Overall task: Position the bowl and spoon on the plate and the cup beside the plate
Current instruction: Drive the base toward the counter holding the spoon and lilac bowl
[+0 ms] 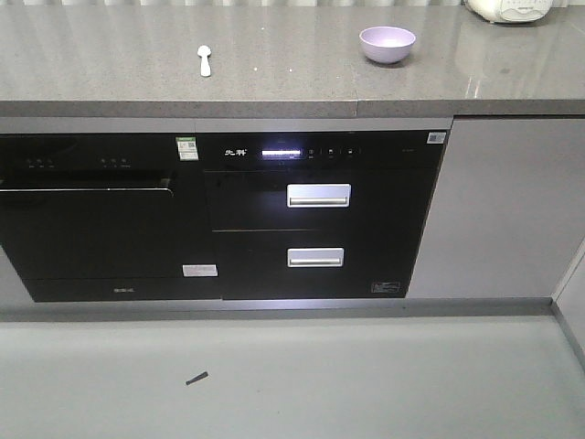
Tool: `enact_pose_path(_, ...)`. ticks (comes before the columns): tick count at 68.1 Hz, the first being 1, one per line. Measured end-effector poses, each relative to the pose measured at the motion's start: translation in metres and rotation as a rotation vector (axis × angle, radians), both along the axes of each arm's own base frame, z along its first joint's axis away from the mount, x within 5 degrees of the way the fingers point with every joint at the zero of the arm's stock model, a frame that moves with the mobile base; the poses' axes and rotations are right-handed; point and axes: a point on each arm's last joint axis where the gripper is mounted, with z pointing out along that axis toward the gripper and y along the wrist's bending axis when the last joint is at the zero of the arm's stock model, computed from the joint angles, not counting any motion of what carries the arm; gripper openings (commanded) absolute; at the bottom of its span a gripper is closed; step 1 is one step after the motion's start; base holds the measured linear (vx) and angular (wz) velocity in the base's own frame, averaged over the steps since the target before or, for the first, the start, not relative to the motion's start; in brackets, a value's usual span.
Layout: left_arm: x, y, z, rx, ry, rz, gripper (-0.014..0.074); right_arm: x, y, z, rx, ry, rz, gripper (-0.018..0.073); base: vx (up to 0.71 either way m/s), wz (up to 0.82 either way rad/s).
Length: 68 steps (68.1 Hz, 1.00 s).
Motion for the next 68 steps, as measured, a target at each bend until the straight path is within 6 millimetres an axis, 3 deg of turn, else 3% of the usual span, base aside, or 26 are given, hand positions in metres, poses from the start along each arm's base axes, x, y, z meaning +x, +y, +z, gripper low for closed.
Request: enact_pose_path(68,0.0,0.0,0.0,0.0,0.0,0.0,-0.0006,0.0,0.0,0.0,0.0,0.0,0.0,-0.0011,0.18,-0.01)
